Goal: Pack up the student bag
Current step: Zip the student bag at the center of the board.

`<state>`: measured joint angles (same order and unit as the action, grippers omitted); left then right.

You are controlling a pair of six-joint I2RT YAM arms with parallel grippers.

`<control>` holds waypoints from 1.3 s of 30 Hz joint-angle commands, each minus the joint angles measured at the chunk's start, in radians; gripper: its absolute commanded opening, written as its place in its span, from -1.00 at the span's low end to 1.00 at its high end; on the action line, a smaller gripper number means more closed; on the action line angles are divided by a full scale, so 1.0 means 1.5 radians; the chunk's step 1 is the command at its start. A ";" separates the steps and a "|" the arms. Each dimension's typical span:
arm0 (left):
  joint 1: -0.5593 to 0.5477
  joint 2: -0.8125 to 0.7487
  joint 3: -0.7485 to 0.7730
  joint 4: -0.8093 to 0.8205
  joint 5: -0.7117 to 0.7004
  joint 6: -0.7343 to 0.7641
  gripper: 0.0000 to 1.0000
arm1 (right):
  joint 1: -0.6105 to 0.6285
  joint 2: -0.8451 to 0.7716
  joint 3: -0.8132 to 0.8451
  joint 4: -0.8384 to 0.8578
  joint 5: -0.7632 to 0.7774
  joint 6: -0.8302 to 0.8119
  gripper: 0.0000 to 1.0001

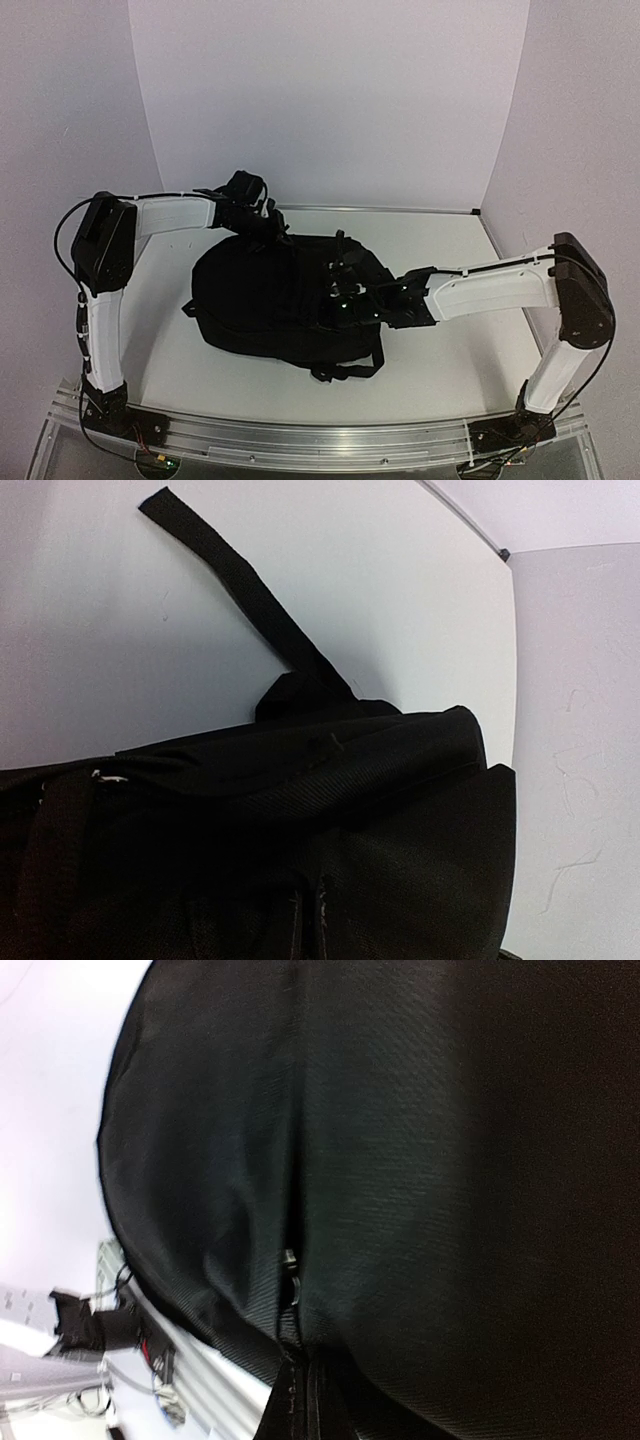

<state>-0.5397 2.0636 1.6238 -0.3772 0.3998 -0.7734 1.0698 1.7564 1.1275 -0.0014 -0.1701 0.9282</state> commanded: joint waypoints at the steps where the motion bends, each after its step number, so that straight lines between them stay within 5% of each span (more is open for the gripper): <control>1: 0.036 0.028 0.036 0.118 -0.061 0.021 -1.00 | -0.024 0.039 -0.001 -0.035 0.068 0.024 -1.00; 17: 0.064 0.144 0.203 0.124 -0.005 0.105 -0.91 | -0.104 0.071 0.109 -0.041 0.046 -0.120 -0.99; 19: 0.064 0.131 0.197 0.116 0.000 0.114 -0.61 | -0.104 0.062 0.118 -0.047 0.044 -0.142 -0.76; 23: 0.064 0.062 0.139 0.121 -0.002 0.134 0.31 | -0.104 0.018 0.135 -0.062 0.042 -0.193 0.50; 25: 0.064 0.010 0.087 0.145 0.024 0.166 0.61 | -0.104 -0.007 0.144 -0.068 0.029 -0.226 0.80; 31: 0.069 -0.135 -0.022 0.097 -0.013 0.231 0.94 | -0.124 -0.065 0.193 -0.113 0.046 -0.291 0.97; 39: 0.193 -0.265 -0.170 0.061 -0.038 0.238 0.99 | -0.251 -0.092 0.164 -0.126 0.063 -0.298 0.97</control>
<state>-0.3772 1.7388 1.4688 -0.2419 0.3732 -0.4330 0.7987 1.6397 1.4006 -0.1541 -0.1111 0.5102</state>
